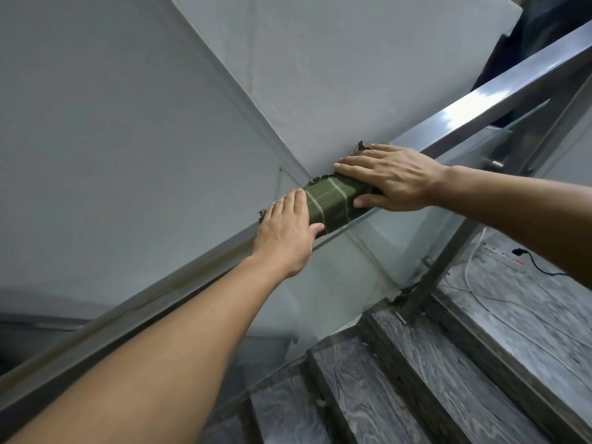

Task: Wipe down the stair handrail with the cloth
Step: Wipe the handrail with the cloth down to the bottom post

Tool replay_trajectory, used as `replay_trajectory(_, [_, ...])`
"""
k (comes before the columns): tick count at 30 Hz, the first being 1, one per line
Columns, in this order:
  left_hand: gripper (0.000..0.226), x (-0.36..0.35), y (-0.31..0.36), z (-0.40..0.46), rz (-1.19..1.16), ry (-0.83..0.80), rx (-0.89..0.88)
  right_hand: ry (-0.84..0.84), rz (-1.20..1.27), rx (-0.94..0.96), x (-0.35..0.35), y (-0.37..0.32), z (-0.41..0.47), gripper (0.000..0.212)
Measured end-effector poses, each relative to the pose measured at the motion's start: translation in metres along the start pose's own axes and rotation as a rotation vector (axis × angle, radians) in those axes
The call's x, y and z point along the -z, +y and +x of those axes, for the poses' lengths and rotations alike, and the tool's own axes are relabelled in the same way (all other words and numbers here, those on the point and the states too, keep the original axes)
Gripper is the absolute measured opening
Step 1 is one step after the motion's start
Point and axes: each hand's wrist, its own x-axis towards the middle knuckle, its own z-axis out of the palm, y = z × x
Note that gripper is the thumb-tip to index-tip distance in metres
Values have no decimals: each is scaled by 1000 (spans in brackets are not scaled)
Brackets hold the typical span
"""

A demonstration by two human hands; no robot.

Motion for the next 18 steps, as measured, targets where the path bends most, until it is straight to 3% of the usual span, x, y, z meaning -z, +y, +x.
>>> replay_trajectory(18, [71,3,-121,-109,68,-58,34,-14,-8,223,1,-124,60,62])
